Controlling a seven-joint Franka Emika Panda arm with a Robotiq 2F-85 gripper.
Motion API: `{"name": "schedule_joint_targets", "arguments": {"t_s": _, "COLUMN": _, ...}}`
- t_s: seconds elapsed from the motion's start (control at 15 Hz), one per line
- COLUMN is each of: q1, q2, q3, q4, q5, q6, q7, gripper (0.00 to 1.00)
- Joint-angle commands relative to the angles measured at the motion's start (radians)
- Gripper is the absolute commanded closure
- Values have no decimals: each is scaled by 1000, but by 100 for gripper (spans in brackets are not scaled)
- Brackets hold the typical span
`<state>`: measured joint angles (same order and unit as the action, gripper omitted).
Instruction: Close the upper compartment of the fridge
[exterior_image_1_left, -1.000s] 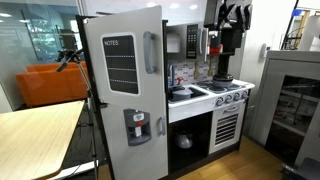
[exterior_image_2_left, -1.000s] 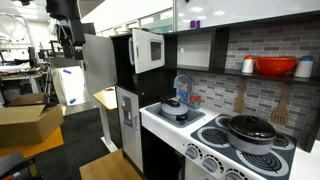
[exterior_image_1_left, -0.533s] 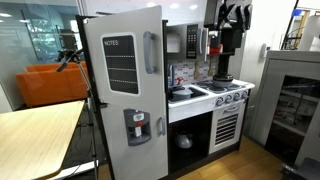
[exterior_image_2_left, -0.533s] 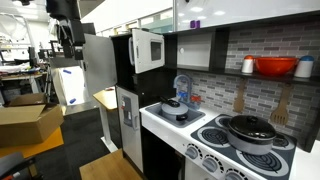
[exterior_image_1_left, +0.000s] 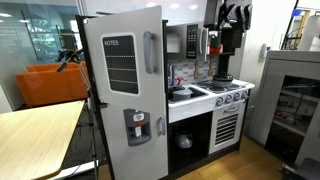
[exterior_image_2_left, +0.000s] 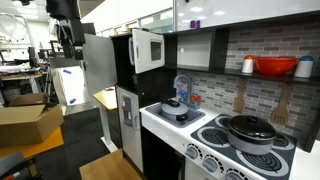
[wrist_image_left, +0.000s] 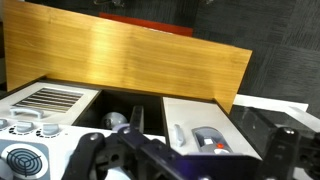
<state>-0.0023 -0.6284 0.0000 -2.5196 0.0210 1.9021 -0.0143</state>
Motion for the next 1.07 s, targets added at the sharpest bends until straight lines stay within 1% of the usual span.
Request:
{"name": "schedule_joint_targets", "arguments": {"t_s": 0.0, "q1": 2, "q2": 0, "q3": -2, "q4": 2, "q5": -1, "q6": -2, "q7": 1, "gripper": 0}}
{"name": "schedule_joint_targets", "arguments": {"t_s": 0.8, "q1": 2, "q2": 0, "q3": -2, "q4": 2, "q5": -1, "q6": -2, "q7": 1, "gripper": 0}}
{"name": "schedule_joint_targets", "arguments": {"t_s": 1.0, "q1": 12, "q2": -20, "q3": 6, "q4": -7, "q5": 3, "q6": -19, "q7": 1, "gripper": 0}}
